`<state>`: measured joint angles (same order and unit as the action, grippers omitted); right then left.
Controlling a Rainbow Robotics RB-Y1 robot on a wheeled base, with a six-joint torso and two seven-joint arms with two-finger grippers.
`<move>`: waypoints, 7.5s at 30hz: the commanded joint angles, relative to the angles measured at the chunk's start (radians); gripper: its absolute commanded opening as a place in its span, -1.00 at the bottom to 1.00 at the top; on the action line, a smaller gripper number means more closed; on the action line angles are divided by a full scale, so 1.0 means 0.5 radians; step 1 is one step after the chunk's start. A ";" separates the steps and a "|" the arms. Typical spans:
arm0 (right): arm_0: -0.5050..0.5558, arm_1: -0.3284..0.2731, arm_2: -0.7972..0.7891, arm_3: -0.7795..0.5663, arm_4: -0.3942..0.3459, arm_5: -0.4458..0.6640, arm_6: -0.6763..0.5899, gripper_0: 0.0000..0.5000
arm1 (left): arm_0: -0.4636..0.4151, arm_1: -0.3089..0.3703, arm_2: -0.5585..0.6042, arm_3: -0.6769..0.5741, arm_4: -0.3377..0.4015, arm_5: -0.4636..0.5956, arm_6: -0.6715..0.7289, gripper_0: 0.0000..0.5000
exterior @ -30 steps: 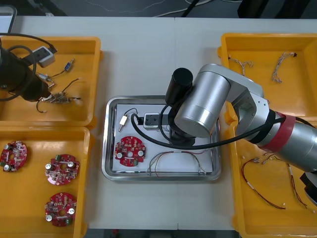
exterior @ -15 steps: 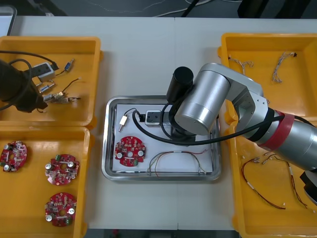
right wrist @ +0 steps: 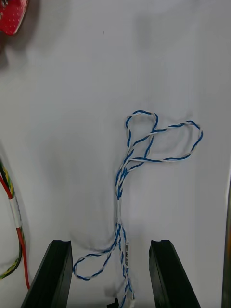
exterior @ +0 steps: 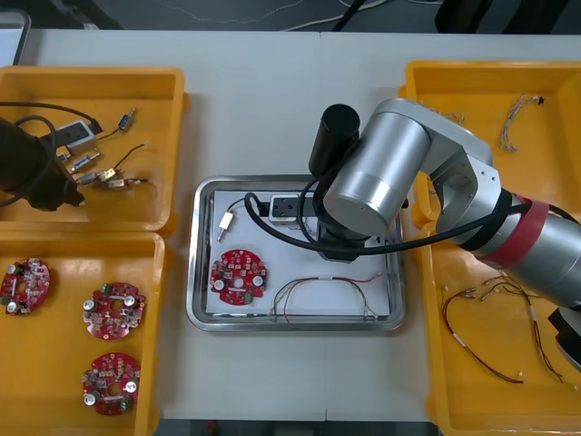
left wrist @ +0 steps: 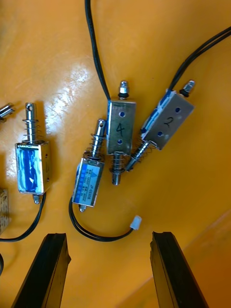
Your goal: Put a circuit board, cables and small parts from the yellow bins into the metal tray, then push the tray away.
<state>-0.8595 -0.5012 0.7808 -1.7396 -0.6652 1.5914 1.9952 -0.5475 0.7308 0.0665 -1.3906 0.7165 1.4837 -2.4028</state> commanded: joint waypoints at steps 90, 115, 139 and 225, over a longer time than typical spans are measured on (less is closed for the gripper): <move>0.894 -0.522 -2.233 -0.586 -0.173 0.657 -1.505 1.00 | -0.212 -0.010 -0.090 0.094 0.024 0.113 -0.134 -1.00; 1.222 -0.283 -2.439 -0.929 -0.280 0.657 -1.640 1.00 | -0.270 0.171 0.011 -0.118 0.144 0.325 0.277 -1.00; 1.526 -0.252 -2.457 -1.221 -0.262 0.657 -1.723 1.00 | -0.276 0.149 0.026 -0.787 0.132 0.872 1.385 -1.00; 1.627 -0.271 -2.439 -1.218 -0.289 0.657 -1.739 1.00 | -0.362 -0.661 -1.403 -0.946 -0.663 0.432 3.318 -1.00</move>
<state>-0.0625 -0.6359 -0.4174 -2.3169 -0.8020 1.9167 1.1680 -0.6838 0.4259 -0.6039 -1.8663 0.3975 1.7241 -0.8509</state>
